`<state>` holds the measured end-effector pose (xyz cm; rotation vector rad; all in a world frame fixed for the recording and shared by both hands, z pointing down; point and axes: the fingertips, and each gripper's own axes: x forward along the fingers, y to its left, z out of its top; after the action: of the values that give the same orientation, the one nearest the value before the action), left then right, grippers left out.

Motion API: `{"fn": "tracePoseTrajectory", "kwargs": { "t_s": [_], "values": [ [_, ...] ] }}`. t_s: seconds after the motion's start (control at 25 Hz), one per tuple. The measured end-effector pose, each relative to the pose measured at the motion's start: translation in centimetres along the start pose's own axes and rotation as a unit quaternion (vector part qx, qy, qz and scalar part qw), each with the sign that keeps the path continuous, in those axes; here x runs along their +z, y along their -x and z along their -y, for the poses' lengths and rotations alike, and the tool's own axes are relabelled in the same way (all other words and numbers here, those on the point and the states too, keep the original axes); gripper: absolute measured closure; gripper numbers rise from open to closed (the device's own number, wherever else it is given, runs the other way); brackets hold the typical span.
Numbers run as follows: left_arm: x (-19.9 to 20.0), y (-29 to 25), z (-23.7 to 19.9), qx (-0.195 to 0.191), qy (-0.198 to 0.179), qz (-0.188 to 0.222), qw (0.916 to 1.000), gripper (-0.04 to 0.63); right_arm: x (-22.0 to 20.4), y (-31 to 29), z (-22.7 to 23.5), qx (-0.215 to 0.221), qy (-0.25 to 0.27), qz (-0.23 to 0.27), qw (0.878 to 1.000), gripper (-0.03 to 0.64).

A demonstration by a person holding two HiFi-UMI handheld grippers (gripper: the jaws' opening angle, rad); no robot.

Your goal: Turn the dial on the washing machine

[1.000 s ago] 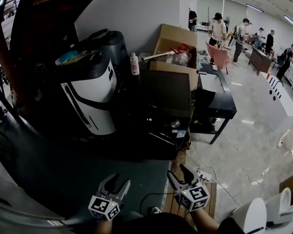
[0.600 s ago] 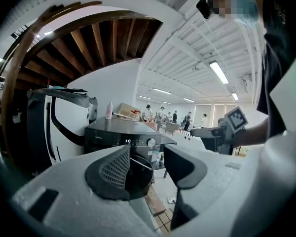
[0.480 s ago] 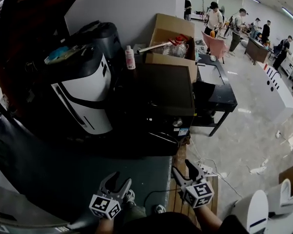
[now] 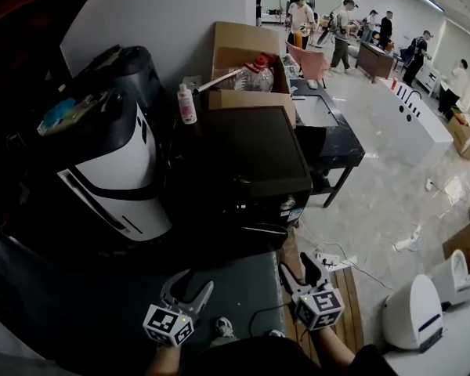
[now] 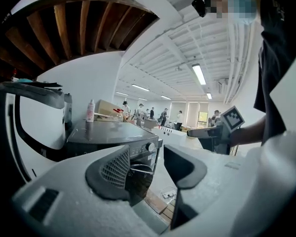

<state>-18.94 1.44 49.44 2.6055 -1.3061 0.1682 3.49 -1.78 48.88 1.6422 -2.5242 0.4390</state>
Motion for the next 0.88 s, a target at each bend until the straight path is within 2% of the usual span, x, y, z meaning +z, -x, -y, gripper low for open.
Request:
{"fn": "tracePoseTrajectory", "kwargs": {
  "t_s": [0.24, 0.56, 0.88],
  "values": [
    [0.1, 0.0, -3.8, -0.053, -0.011, -0.018, 0.9984, 0.388, -0.4, -1.8, -1.7, -0.058, -0.017, 0.010, 0.998, 0.376],
    [-0.1, -2.4, -5.4, -0.094, -0.004, -0.023, 0.9952, 0.388, -0.5, -3.4, -0.8, -0.095, -0.006, -0.005, 0.995, 0.376],
    [0.4, -6.3, -6.1, -0.092, -0.007, -0.022, 0.9955, 0.388, -0.7, -7.6, 3.8, -0.106, 0.019, -0.023, 0.994, 0.344]
  ]
}}
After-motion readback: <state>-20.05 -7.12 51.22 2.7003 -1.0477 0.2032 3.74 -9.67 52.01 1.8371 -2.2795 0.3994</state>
